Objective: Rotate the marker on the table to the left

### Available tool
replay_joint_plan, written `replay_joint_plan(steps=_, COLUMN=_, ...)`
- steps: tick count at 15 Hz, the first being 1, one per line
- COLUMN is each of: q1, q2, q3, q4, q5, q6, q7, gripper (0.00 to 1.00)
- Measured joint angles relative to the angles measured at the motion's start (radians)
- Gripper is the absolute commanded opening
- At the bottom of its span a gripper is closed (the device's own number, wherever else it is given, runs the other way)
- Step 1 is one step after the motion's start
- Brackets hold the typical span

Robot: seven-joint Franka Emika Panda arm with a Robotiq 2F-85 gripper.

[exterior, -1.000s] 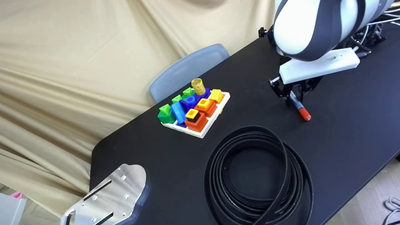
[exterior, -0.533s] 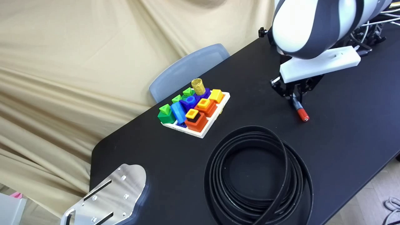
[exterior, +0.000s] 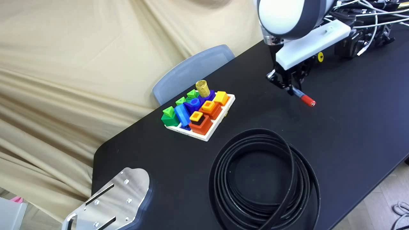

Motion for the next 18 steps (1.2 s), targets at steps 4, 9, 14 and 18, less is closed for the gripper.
replay_joint_plan(steps=4, q1=0.019, q2=0.019, q3=0.016, q4=0.079, q5=-0.091, q6=-0.047, q7=-0.075, gripper=0.05)
replay_joint_plan(steps=9, q1=0.023, q2=0.079, q3=0.049, q4=0.129, q5=-0.119, q6=-0.032, q7=-0.175, gripper=0.05)
replay_joint_plan(steps=14, q1=0.038, q2=0.119, q3=0.056, q4=0.133, q5=-0.121, q6=0.061, q7=-0.191, gripper=0.05)
replay_joint_plan(steps=18, q1=0.05, q2=0.135, q3=0.062, q4=0.133, q5=-0.118, q6=0.088, q7=-0.195, gripper=0.51)
